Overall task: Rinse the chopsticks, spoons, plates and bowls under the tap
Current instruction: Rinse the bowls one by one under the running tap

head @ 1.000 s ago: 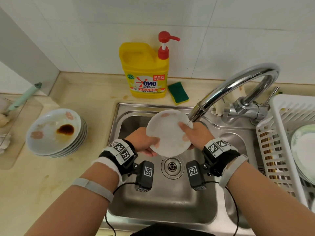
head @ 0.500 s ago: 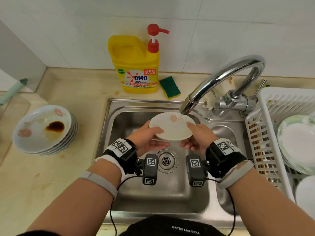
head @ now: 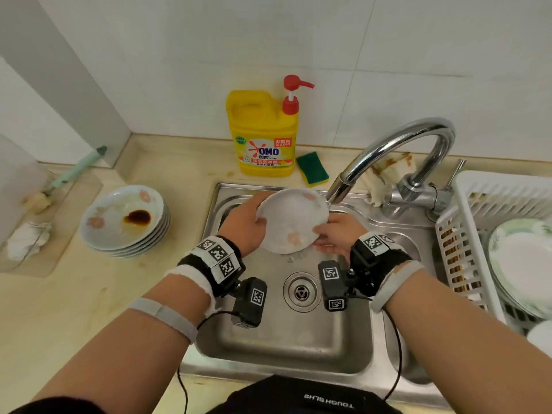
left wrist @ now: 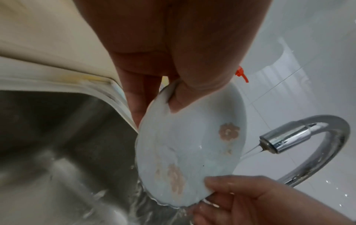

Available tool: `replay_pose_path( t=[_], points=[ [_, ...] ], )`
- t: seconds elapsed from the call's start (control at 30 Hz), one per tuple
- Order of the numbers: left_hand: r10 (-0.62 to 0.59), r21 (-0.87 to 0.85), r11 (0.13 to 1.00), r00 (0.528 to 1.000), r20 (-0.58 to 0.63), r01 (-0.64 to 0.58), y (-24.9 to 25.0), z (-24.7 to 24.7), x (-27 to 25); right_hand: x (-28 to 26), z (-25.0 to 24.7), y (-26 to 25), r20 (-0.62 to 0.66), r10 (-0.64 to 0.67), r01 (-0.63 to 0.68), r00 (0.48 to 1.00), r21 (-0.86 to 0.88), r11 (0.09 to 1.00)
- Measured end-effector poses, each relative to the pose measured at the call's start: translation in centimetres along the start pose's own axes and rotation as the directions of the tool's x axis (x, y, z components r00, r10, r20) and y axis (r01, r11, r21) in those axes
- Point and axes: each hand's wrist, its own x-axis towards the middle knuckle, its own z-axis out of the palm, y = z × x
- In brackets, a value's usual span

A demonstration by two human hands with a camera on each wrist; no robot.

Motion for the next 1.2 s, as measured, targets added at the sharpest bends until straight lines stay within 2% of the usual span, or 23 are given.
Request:
replay_pose_path(
  t=[0.1,0.17,0.23,0.3,0.43,0.57,0.63,0.7,0.8,0.83,0.87,0.9,0.97,1.0,1.03,1.07,1.17,1.2],
  points=[
    [0.096,0.083,0.992,0.992,-0.077,-0.09,-0.2,-0.9,-1.8,-1.4,0.6,-0.7,0.016,-0.116,0.117,0.993,-0.189,0.975],
    [0.163,0.124,0.981,0.978,-0.129,-0.147,-0.1,-1.7,-3.2,-2.6,1.2,-1.1,0.049,-0.233,0.236,0.971,-0.329,0.914],
    [0.226,0.173,0.965,0.96,-0.167,-0.198,0.1,-2.5,-4.6,-3.5,1.6,-1.2,0.084,-0.355,0.35,0.931,-0.482,0.803],
    [0.292,0.218,0.944,0.936,-0.197,-0.248,0.3,-3.3,-5.9,-4.3,1.9,-1.0,0.06,-0.485,0.412,0.872,-0.625,0.663],
    [0.391,0.298,0.898,0.897,-0.207,-0.323,1.3,-4.2,-8.1,-5.8,2.0,-1.1,0.054,-0.661,0.551,0.748,-0.605,0.575],
    [0.441,0.307,0.882,0.856,-0.27,-0.358,2.6,-4.6,-10.2,-7.1,1.4,-1.6,0.085,-0.725,0.617,0.684,-0.597,0.513],
    [0.431,0.299,0.89,0.85,-0.302,-0.345,3.0,-4.8,-10.9,-8.1,1.1,-2.0,0.089,-0.768,0.666,0.635,-0.567,0.485],
    [0.405,0.287,0.903,0.856,-0.32,-0.32,3.5,-4.8,-11.6,-8.9,0.7,-2.5,0.086,-0.821,0.716,0.564,-0.546,0.435],
    [0.382,0.271,0.915,0.86,-0.338,-0.3,4.4,-4.2,-12.8,-9.9,0.0,-2.9,0.051,-0.914,0.812,0.403,-0.481,0.331],
    [0.378,0.262,0.918,0.859,-0.345,-0.298,4.6,-4.0,-13.0,-10.0,-0.2,-2.8,0.049,-0.926,0.825,0.374,-0.473,0.309],
    [0.367,0.26,0.922,0.864,-0.343,-0.288,4.7,-3.8,-13.1,-10.1,-0.5,-2.5,0.06,-0.921,0.824,0.384,-0.474,0.312],
    [0.349,0.272,0.925,0.878,-0.329,-0.266,4.8,-3.6,-13.1,-10.0,-0.7,-2.0,0.087,-0.9,0.809,0.427,-0.481,0.337],
    [0.291,0.332,0.922,0.923,-0.252,-0.2,5.0,-2.9,-12.8,-9.5,-1.1,-0.9,0.169,-0.805,0.736,0.569,-0.541,0.407],
    [0.258,0.357,0.918,0.942,-0.216,-0.17,5.2,-2.5,-12.8,-9.2,-1.4,-0.3,0.19,-0.761,0.704,0.621,-0.562,0.434],
    [0.24,0.37,0.917,0.949,-0.202,-0.153,5.5,-2.1,-13.0,-9.1,-1.7,0.2,0.188,-0.75,0.696,0.634,-0.563,0.446],
    [0.239,0.368,0.918,0.948,-0.21,-0.15,5.9,-1.8,-13.3,-9.3,-2.0,0.4,0.168,-0.77,0.708,0.615,-0.547,0.446],
    [0.311,0.324,0.922,0.904,-0.293,-0.212,6.7,-1.1,-13.6,-10.0,-3.2,0.3,0.098,-0.851,0.774,0.516,-0.479,0.414],
    [0.317,0.324,0.921,0.898,-0.305,-0.215,6.7,-1.0,-13.4,-10.1,-3.5,0.2,0.107,-0.854,0.776,0.509,-0.486,0.402]
  ],
)
